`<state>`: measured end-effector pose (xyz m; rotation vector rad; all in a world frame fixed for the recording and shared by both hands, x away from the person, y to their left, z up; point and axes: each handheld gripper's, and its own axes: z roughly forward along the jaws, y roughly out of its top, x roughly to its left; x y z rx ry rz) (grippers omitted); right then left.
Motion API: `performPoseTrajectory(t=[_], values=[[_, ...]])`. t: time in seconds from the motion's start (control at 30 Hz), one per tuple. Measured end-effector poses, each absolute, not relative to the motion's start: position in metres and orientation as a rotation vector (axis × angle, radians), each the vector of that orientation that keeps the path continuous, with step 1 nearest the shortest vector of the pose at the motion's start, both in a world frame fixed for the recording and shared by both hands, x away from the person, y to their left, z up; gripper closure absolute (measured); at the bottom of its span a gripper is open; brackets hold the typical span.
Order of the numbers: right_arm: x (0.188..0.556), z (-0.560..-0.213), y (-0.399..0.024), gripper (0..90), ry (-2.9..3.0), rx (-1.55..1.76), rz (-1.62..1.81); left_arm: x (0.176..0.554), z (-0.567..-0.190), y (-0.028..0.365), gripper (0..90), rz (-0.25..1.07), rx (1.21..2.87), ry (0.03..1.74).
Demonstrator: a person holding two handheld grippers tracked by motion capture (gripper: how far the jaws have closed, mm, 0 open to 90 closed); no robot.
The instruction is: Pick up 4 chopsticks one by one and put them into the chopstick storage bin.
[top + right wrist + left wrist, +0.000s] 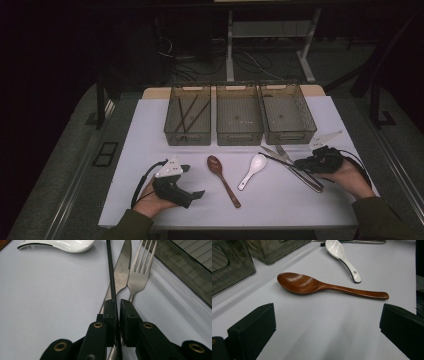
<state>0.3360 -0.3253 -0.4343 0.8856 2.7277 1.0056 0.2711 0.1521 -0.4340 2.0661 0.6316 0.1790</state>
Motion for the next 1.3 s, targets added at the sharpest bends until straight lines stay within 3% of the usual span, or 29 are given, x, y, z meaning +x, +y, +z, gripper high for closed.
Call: performPoseTrajectory(t=[1.3], values=[[0.3356, -0.4331, -0.3272, 85.3, 2.738, 0.932, 1.049, 0.2705, -0.4336, 0.1517, 0.0, 0.180, 2.070, 0.630]])
